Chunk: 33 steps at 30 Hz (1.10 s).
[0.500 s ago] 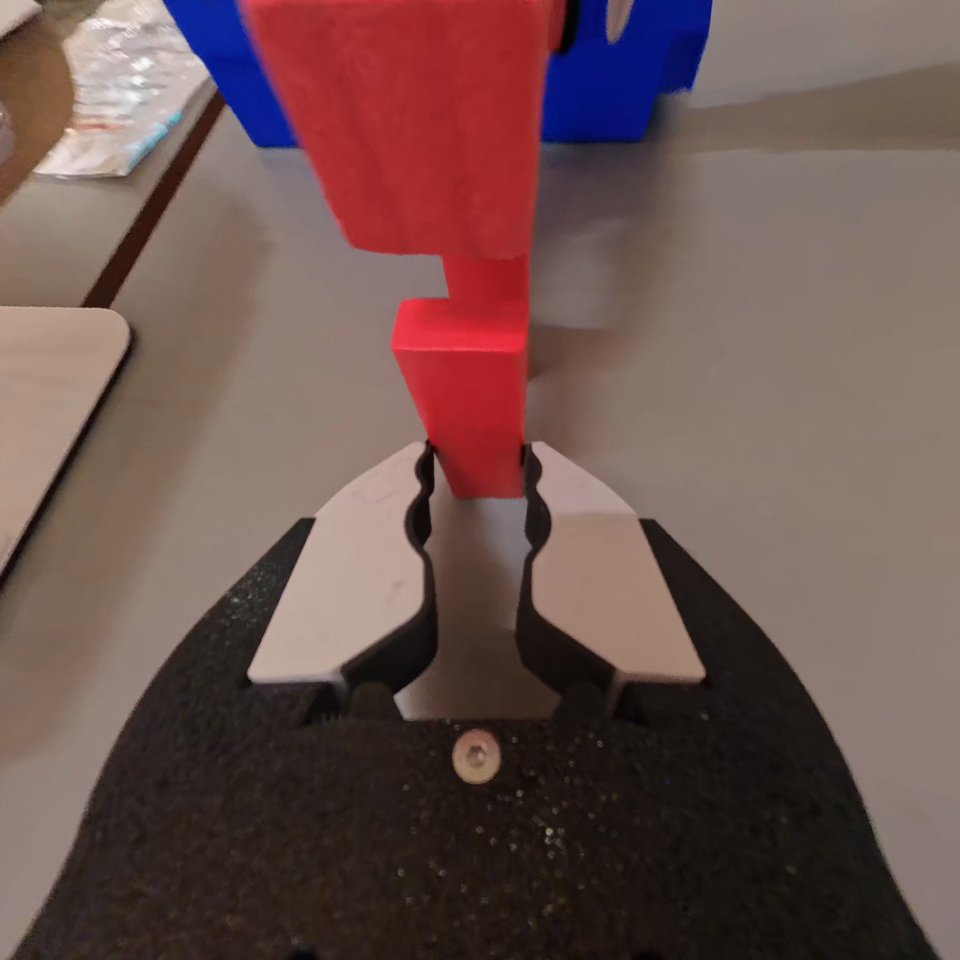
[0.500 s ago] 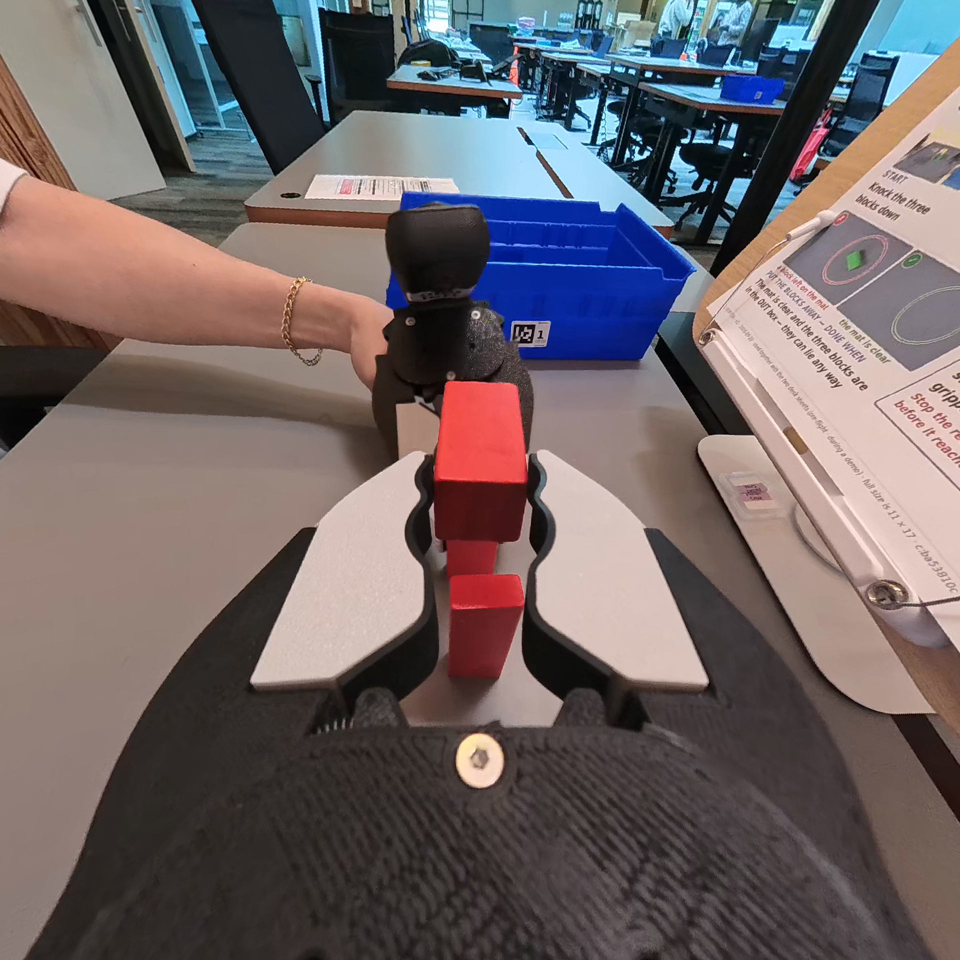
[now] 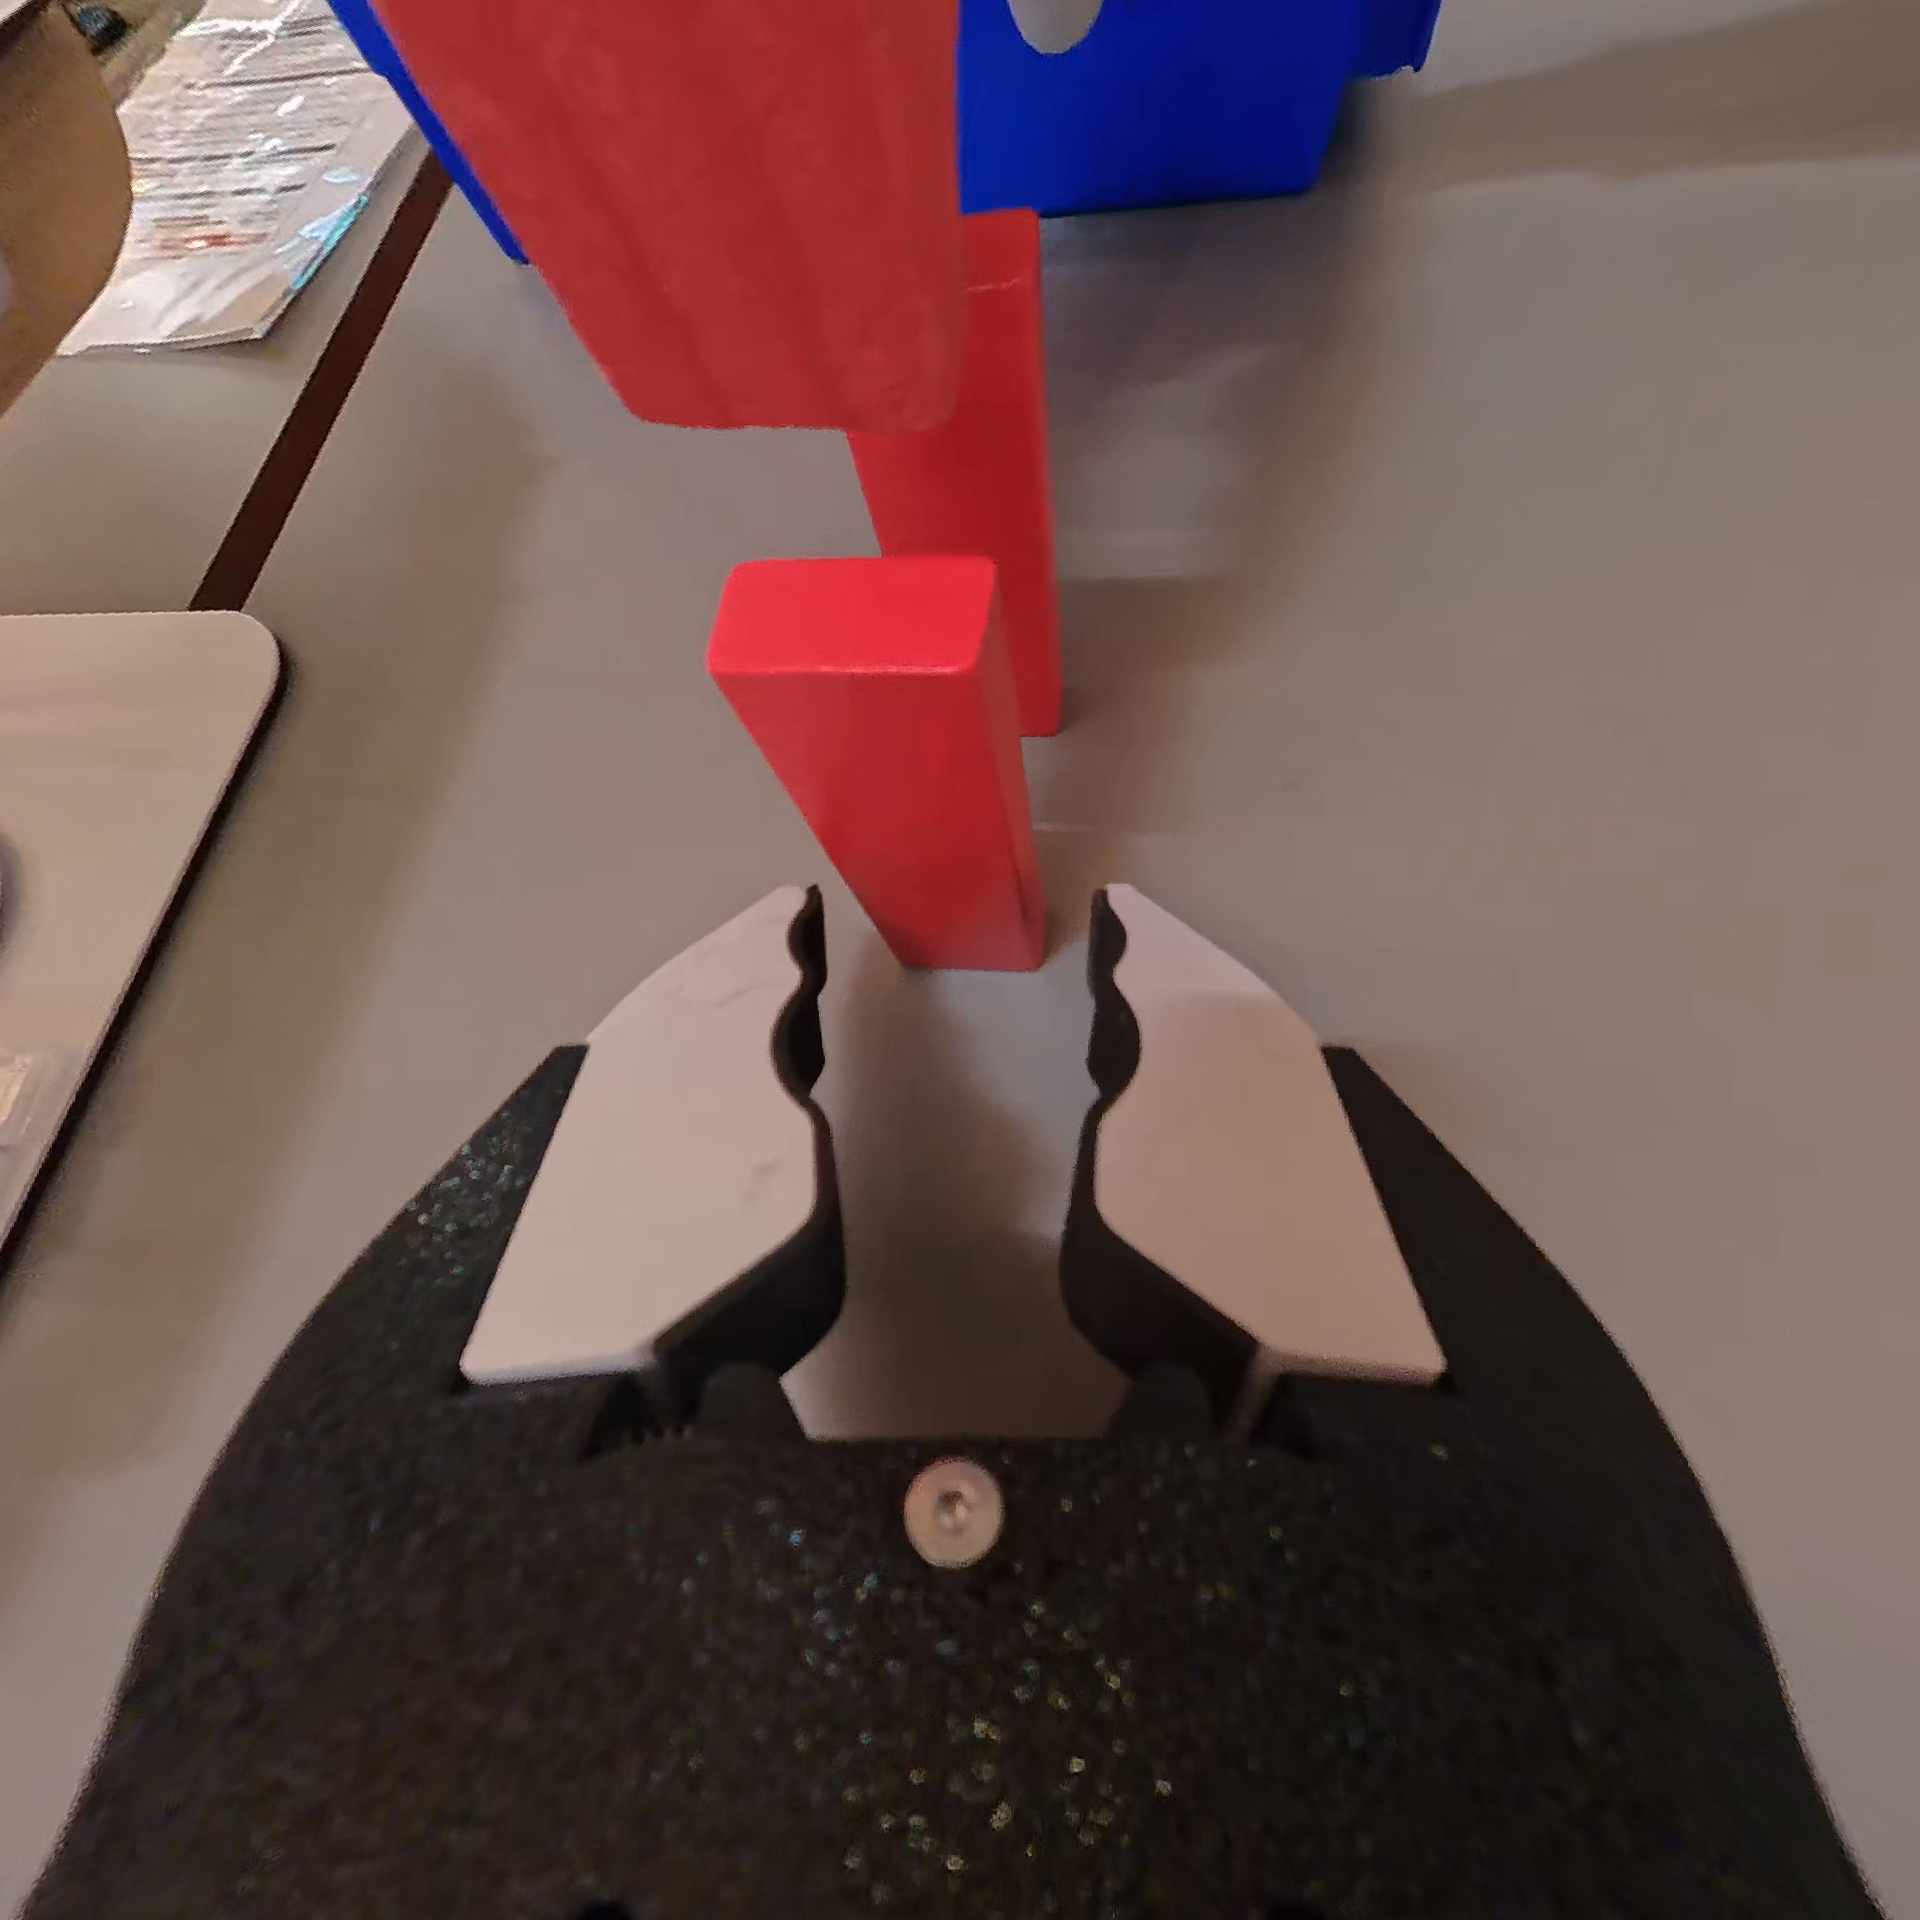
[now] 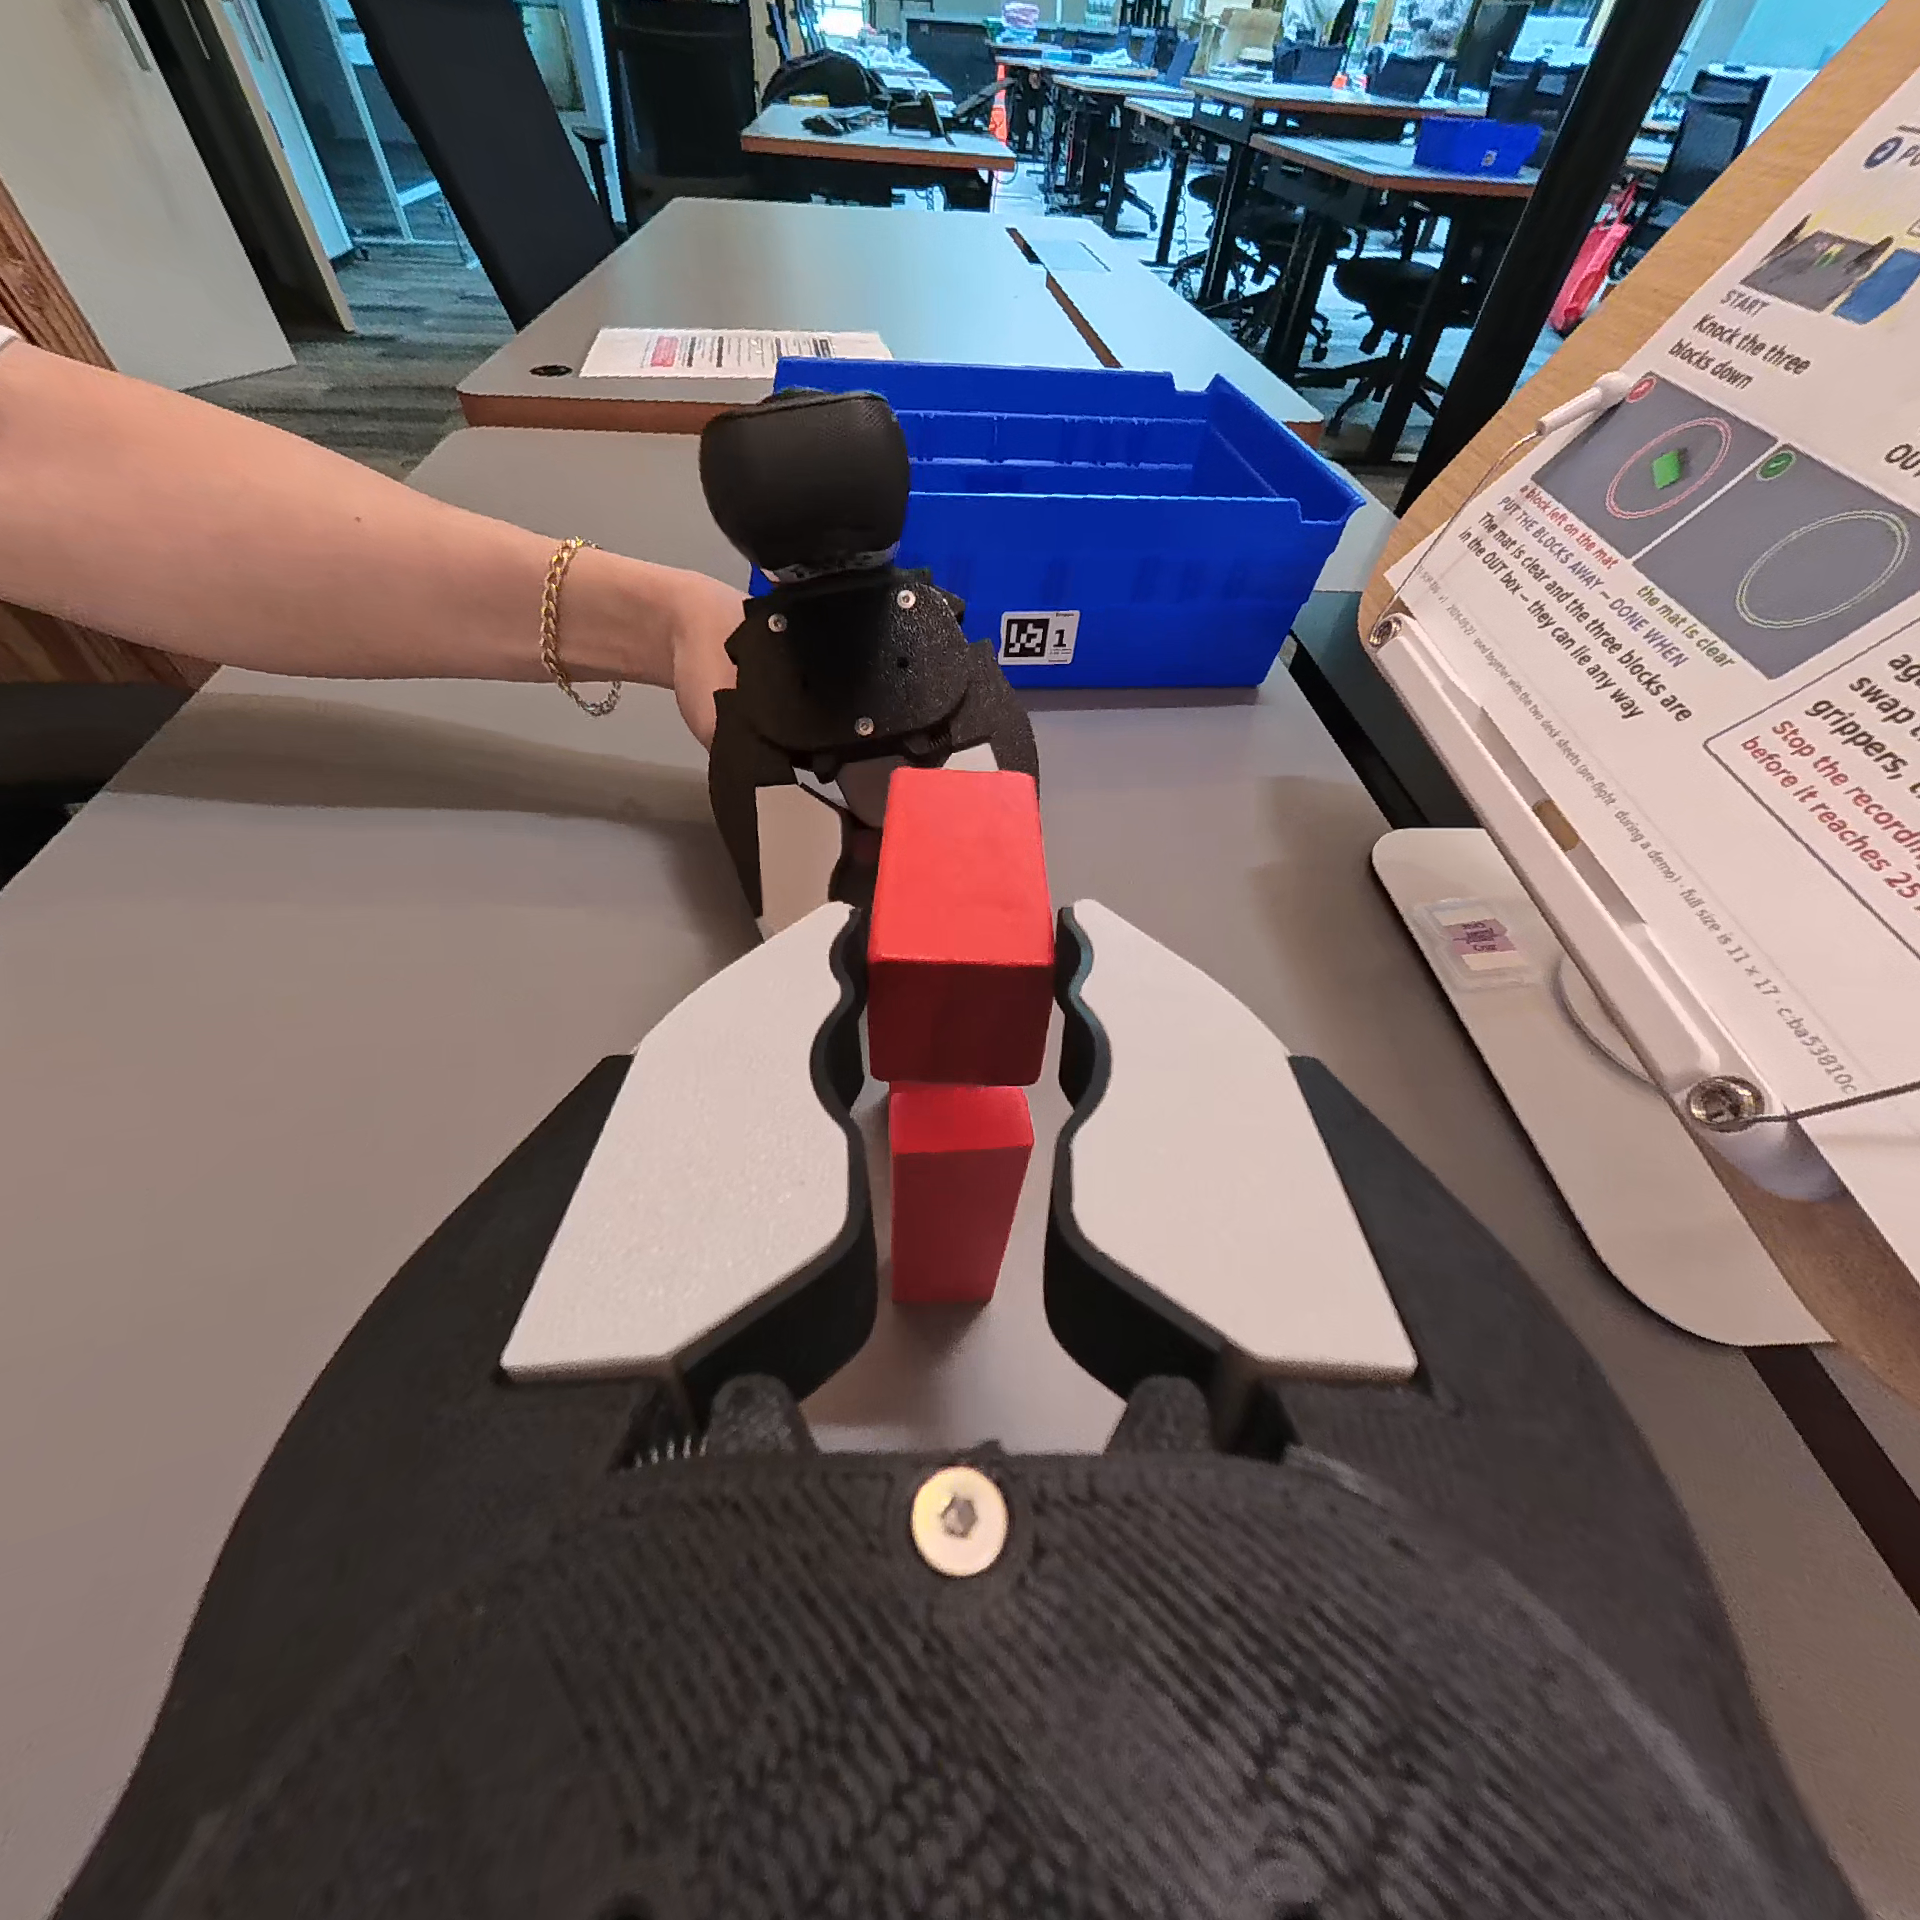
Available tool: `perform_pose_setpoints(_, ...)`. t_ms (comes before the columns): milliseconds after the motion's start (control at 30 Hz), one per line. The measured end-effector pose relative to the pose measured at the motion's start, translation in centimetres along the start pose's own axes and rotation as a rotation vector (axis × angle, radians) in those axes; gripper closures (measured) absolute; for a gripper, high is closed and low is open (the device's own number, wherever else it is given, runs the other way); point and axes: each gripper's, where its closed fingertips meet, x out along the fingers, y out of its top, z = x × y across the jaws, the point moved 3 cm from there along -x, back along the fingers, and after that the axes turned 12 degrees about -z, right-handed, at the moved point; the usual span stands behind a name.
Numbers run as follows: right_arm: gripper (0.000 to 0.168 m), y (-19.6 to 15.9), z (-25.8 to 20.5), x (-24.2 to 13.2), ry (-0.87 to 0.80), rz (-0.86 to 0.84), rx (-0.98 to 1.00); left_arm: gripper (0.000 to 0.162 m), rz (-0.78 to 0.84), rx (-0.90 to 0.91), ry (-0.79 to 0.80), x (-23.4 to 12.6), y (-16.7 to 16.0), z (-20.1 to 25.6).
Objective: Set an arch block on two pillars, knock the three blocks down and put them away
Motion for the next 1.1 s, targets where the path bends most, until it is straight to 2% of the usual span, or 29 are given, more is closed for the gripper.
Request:
perform_pose_setpoints(533,0.133,-0.4,-0.3,0.7,0.019,0.008,0.030,0.113,-0.013,0.006,0.006,0.1,-0.2,0.2)
perform_pose_setpoints(1100,0.133,-1.5,0.0,1.2,0.004,-0.060,0.047,0.115,-0.024,0.016,0.005,0.2,-0.2,0.3)
